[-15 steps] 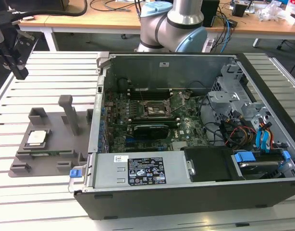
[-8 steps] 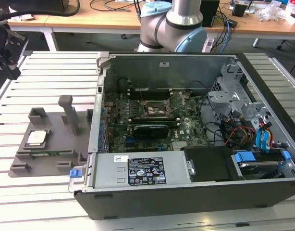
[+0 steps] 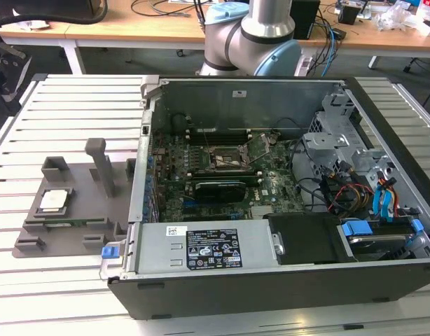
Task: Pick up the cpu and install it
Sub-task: 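Reach for the cpu, then pick up the cpu and move it towards the insertion slot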
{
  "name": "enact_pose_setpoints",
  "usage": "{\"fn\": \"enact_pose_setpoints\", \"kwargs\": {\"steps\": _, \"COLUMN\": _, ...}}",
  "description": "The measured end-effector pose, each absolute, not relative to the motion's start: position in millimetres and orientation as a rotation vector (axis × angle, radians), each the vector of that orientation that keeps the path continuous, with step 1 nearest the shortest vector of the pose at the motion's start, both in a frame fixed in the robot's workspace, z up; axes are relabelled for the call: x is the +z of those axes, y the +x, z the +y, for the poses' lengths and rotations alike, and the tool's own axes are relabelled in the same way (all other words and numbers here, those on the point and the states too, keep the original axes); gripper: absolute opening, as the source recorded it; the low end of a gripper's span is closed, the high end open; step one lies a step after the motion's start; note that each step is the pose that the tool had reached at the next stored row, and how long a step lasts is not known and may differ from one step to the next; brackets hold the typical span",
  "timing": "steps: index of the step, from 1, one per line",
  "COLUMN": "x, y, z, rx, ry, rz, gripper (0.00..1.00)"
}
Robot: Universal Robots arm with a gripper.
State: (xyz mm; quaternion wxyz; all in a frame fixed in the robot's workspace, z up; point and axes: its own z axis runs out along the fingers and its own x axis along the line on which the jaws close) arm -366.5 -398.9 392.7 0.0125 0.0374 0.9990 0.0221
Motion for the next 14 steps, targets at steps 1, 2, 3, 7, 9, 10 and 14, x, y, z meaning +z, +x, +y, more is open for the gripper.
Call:
{"fn": "enact_pose_setpoints", "kwargs": {"steps": 1, "x": 392.6, "y": -368.1, "z": -398.8, "rx": 0.069, "ry": 0.117, "rz": 3.114, "gripper": 0.11}}
{"fn": "enact_pose_setpoints", "kwargs": {"steps": 2, "x": 392.6, "y": -368.8, "z": -398.9, "rx": 0.069, "ry": 0.117, "rz": 3.114, "gripper": 0.11}}
{"fn": "enact_pose_setpoints", "kwargs": {"steps": 3, "x": 392.5, "y": -368.8, "z": -398.9, "rx": 0.069, "ry": 0.116, "rz": 3.114, "gripper": 0.11}}
{"fn": "enact_pose_setpoints", "kwargs": {"steps": 7, "x": 392.6, "y": -370.2, "z": -398.9, "rx": 0.069, "ry": 0.117, "rz": 3.114, "gripper": 0.11}}
{"fn": "enact_pose_setpoints", "kwargs": {"steps": 9, "x": 392.6, "y": -370.5, "z": -398.9, "rx": 0.069, "ry": 0.117, "rz": 3.114, "gripper": 0.11}}
{"fn": "enact_pose_setpoints", "kwargs": {"steps": 10, "x": 392.5, "y": -370.6, "z": -398.9, "rx": 0.069, "ry": 0.116, "rz": 3.114, "gripper": 0.11}}
{"fn": "enact_pose_setpoints", "kwargs": {"steps": 14, "x": 392.6, "y": -370.8, "z": -398.9, "rx": 0.069, "ry": 0.117, "rz": 3.114, "gripper": 0.11}}
